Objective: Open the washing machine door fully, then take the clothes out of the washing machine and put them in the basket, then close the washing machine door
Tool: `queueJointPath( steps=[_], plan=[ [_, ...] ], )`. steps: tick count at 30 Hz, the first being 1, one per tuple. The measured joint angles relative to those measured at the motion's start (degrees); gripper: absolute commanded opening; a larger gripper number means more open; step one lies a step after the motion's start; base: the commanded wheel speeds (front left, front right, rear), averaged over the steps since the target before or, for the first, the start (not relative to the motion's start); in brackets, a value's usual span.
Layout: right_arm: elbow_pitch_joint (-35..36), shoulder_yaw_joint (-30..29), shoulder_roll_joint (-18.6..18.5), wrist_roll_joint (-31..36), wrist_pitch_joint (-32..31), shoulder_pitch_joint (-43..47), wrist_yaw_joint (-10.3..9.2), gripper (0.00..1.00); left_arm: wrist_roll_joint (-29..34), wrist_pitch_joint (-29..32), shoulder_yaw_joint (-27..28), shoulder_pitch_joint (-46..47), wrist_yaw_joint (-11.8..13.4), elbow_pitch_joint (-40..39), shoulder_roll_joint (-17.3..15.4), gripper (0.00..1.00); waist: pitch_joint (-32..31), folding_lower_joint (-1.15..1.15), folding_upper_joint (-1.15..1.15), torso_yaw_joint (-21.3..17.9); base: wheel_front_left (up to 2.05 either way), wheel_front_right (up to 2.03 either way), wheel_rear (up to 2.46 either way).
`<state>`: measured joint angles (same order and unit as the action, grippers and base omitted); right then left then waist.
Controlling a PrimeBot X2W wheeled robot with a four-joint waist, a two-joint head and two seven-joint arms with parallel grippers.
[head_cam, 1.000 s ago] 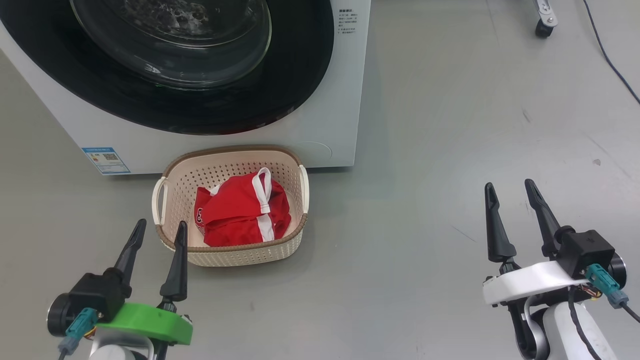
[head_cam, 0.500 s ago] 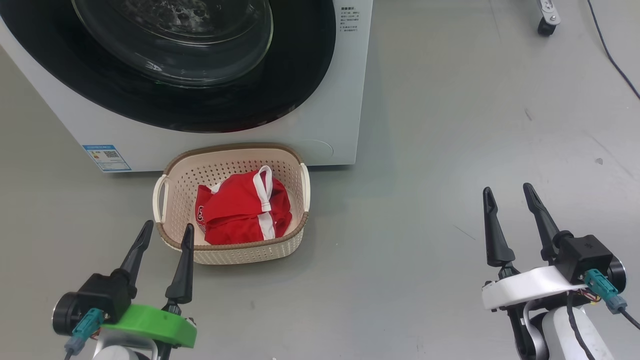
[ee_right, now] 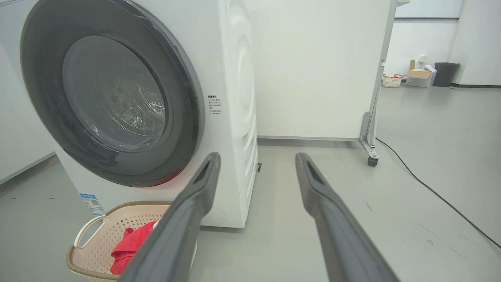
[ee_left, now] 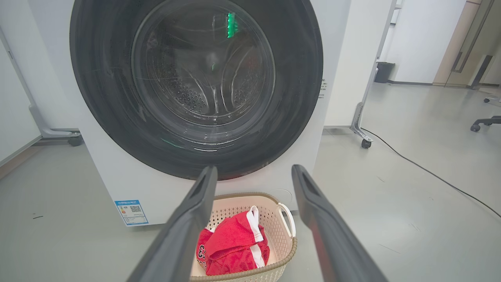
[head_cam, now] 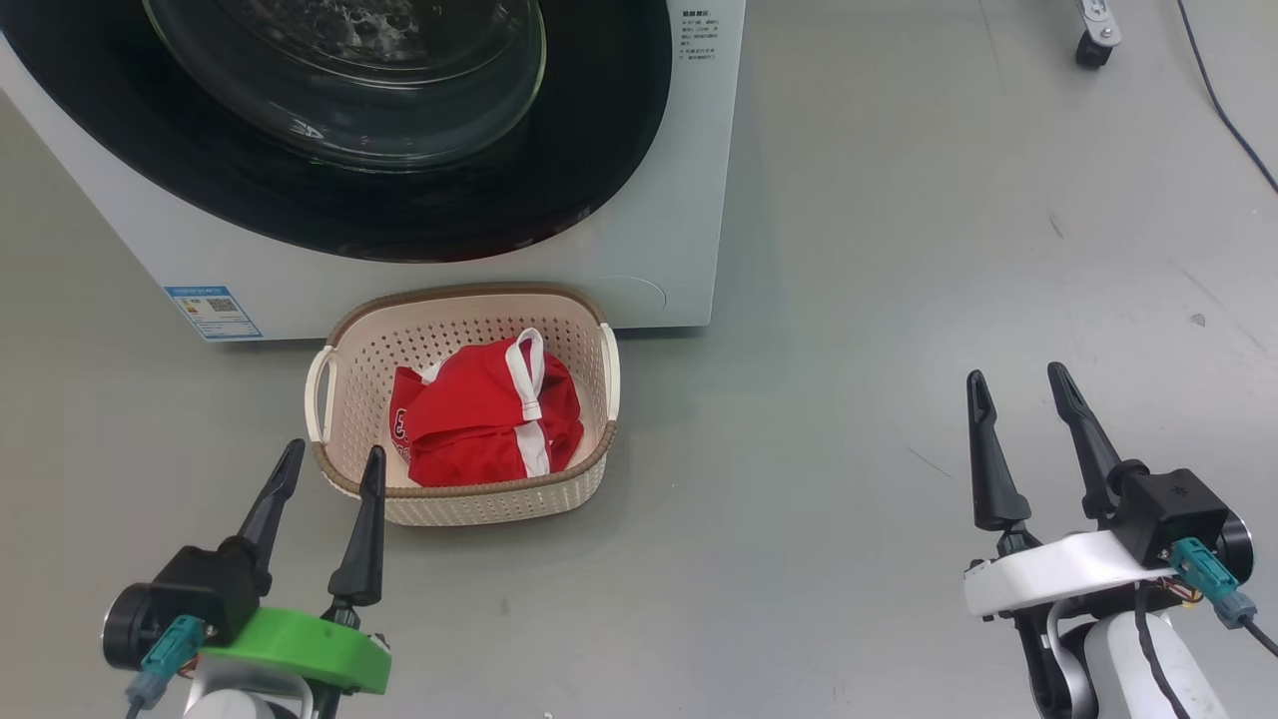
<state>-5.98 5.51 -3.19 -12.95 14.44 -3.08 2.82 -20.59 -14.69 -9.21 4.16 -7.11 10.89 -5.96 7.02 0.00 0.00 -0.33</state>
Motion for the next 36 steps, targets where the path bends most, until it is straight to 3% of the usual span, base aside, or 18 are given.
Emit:
queueJointPath(
  steps=[36],
  plan=[
    [0.1, -0.1, 0.4, 0.5, 0.0, 1.0, 0.07, 1.00, 0.0, 0.0, 0.8, -0.1, 0.0, 1.0, 0.2, 1.00, -0.9, 0.00, 0.00, -0.1, 0.00, 0.00, 0.00]
  ],
)
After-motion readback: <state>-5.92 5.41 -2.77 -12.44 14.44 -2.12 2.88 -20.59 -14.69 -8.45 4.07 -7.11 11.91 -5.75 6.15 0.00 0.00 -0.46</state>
